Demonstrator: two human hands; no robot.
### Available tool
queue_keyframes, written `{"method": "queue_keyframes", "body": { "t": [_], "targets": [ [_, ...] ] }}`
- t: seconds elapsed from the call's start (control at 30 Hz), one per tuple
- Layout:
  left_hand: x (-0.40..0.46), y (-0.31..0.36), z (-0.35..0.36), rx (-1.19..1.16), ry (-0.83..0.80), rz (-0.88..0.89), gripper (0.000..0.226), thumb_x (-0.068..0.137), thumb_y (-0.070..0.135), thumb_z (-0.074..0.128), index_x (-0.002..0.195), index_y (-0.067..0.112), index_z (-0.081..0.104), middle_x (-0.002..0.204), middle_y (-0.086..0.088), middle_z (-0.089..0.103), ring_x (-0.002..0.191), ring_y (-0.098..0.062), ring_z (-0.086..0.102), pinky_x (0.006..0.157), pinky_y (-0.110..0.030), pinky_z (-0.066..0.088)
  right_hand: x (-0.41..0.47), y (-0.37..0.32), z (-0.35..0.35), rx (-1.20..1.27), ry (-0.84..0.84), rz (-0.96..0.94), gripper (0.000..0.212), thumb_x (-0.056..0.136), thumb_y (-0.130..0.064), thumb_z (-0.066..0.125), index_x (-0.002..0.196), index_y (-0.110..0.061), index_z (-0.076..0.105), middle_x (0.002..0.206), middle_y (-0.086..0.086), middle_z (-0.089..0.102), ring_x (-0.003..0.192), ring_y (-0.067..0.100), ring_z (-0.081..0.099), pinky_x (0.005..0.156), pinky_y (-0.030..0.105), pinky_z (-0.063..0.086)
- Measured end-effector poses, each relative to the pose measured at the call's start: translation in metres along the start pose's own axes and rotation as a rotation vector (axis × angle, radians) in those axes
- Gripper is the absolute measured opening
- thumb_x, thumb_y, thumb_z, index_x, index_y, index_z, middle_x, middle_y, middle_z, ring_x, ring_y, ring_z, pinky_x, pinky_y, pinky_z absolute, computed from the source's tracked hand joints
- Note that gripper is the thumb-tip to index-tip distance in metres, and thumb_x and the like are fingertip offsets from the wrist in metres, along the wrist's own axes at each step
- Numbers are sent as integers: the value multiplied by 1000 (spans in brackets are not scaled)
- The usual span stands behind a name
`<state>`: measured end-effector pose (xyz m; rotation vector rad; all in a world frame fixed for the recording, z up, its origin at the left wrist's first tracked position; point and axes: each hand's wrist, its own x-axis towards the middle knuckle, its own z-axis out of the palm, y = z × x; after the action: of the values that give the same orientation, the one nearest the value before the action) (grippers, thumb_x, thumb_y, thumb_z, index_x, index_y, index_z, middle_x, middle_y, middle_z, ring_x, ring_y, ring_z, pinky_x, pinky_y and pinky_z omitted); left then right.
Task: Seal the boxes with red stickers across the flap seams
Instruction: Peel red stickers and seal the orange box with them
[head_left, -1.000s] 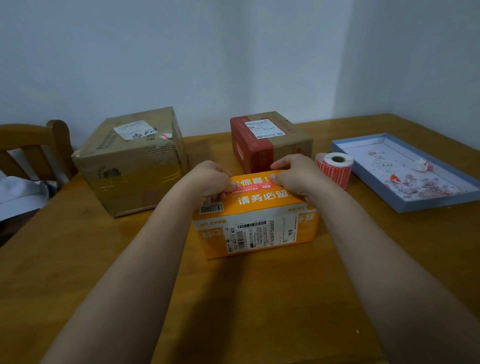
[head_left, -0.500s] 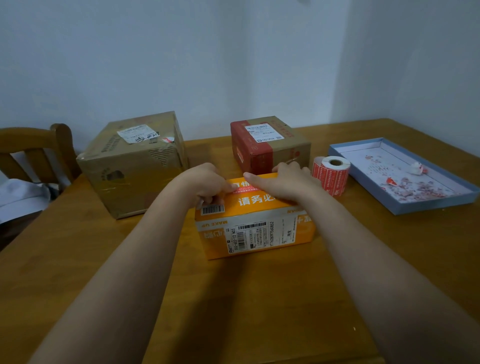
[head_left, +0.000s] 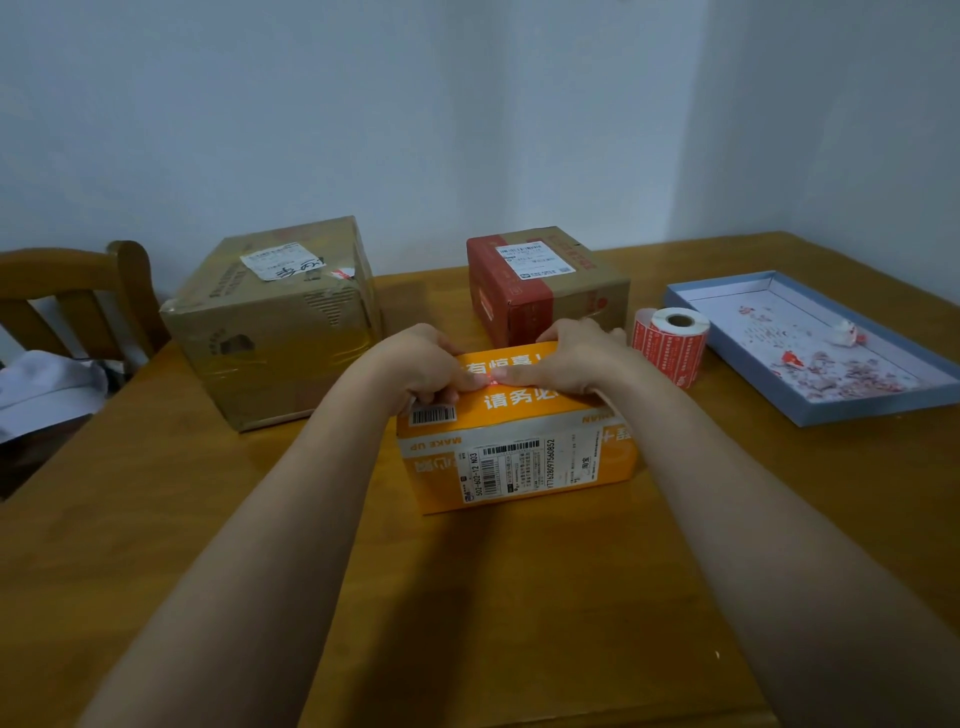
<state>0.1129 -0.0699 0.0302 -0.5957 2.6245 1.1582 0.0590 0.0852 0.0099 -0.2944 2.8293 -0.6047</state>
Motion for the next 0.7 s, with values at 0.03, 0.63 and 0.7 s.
{"method": "queue_keyframes", "body": {
  "t": [0.03, 0.63, 0.7],
  "targets": [
    [1, 0, 0, -13, 2, -8, 62, 84, 25, 74, 139, 18, 48, 88, -7, 68, 56, -7, 49, 54, -21, 40, 0, 0, 0, 23, -1, 0, 96, 60, -80, 66, 138, -30, 45, 146, 5, 38, 137, 33, 26, 104, 50, 35],
    [0, -1, -1, -94, 29, -60, 49, 82, 22, 75, 128, 19, 58, 69, -1, 64, 46, -4, 46, 45, -16, 38, -3, 18, -12, 490, -51, -72, 52, 78, -19, 79, 124, -27, 56, 121, -4, 53, 109, 20, 56, 90, 37, 51],
    [0, -1, -1, -100, 30, -60, 47, 83, 22, 75, 127, 18, 58, 70, -1, 64, 45, -4, 46, 41, -15, 38, -6, 20, -15, 516, -63, -75, 48, 81, -15, 76, 124, -26, 56, 122, -4, 53, 106, 19, 58, 81, 32, 52]
  ]
}}
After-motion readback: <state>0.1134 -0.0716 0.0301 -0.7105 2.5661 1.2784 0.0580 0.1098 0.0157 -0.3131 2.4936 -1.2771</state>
